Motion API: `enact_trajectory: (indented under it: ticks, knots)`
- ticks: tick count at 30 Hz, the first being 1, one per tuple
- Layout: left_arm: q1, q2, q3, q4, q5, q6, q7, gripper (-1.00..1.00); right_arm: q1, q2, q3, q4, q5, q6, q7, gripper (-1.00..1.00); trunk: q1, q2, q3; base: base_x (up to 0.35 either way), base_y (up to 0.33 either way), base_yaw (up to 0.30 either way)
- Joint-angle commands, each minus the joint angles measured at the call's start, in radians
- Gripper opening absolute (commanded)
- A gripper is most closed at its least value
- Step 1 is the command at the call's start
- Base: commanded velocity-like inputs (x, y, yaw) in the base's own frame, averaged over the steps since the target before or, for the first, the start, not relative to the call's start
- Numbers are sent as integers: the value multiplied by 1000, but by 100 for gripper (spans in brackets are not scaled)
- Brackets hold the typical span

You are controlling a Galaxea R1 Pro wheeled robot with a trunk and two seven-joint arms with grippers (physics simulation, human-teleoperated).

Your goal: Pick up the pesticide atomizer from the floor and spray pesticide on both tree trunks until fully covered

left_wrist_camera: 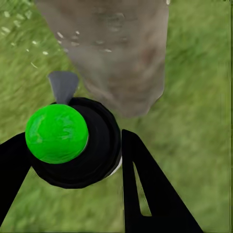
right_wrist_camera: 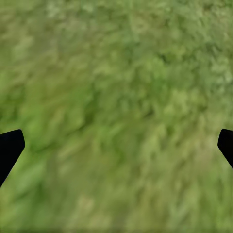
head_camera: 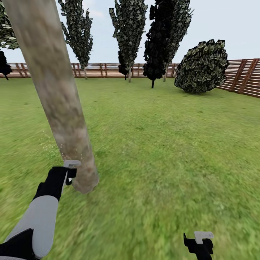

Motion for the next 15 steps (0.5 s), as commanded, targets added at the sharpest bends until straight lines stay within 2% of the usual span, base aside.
enact_trajectory:
  ticks: [1, 2, 4, 7, 8, 11, 13, 15]
  knots:
    - [-3, -3, 2, -2, -12, 3, -9, -100, -1, 0, -5, 1, 11, -2, -4, 100, 0, 0, -1, 0, 0, 0]
    - [-5, -9, 1, -2, -12, 3, -9, -100, -1, 0, -5, 1, 11, -2, -4, 100, 0, 0, -1, 0, 0, 0]
    - [-29, -42, -1, -2, -12, 7, -8, -100, -1, 0, -5, 1, 11, -2, -4, 100, 0, 0, -1, 0, 0, 0]
    - [-52, -45, 0, -3, -12, 54, -9, -100, -1, 0, -5, 1, 10, -2, -4, 100, 0, 0, -1, 0, 0, 0]
    - [-55, -30, 3, -6, -12, 66, -10, -100, -1, 0, -5, 1, 10, -2, -4, 100, 0, 0, -1, 0, 0, 0]
    - [-49, 41, 6, -12, -12, 74, -27, -100, -1, 0, -5, 1, 10, -2, -4, 100, 0, 0, -1, 0, 0, 9]
    - [-45, 80, 7, -14, -13, 76, -100, -100, -1, 0, -5, 1, 10, -2, -4, 100, 0, 0, -1, 0, 0, 174]
    - [-44, 84, 1, -14, -15, 75, -129, -100, -1, 0, -5, 1, 10, -2, -4, 100, 0, 0, -1, 0, 0, 254]
